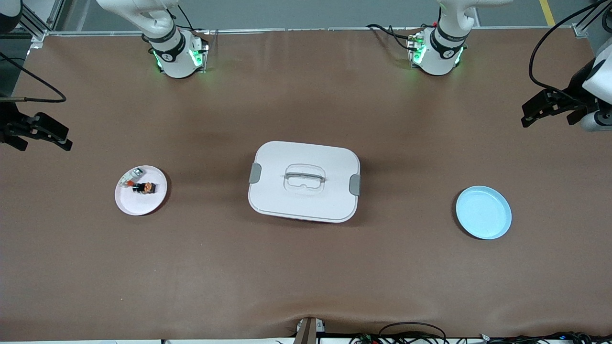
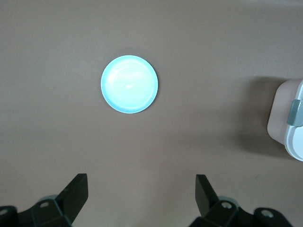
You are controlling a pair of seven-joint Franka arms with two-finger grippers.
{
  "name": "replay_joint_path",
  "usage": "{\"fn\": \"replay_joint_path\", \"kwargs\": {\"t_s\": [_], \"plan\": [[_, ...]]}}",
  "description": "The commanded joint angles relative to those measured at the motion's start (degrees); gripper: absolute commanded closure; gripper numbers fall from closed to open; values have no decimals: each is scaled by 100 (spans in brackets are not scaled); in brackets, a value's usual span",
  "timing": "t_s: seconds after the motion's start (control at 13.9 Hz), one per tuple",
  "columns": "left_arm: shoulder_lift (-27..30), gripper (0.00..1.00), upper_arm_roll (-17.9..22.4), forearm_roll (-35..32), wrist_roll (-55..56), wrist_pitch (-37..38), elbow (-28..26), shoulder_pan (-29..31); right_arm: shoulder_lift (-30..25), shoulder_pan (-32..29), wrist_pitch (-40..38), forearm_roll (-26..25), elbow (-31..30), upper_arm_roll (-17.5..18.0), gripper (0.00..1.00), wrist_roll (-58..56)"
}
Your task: Transfer orange switch to right arm and place
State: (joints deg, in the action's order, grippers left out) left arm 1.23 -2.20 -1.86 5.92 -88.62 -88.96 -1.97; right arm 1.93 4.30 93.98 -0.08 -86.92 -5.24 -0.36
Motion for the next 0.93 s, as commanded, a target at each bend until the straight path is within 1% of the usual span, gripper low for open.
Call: {"fn": "replay_joint_path", "kwargs": {"t_s": [0.0,0.72,0.86], "plan": [[44,0,9,107,-108,47,-7,13,-255,-130,147,96,-299,5,0,62],[44,0,18,80,-117,82,37,21,-229,-324,111,96,-211,32,0,28],[61,0,18,63,-283,73,28,39,-229,-369,103,96,-193,67,0,27]]}}
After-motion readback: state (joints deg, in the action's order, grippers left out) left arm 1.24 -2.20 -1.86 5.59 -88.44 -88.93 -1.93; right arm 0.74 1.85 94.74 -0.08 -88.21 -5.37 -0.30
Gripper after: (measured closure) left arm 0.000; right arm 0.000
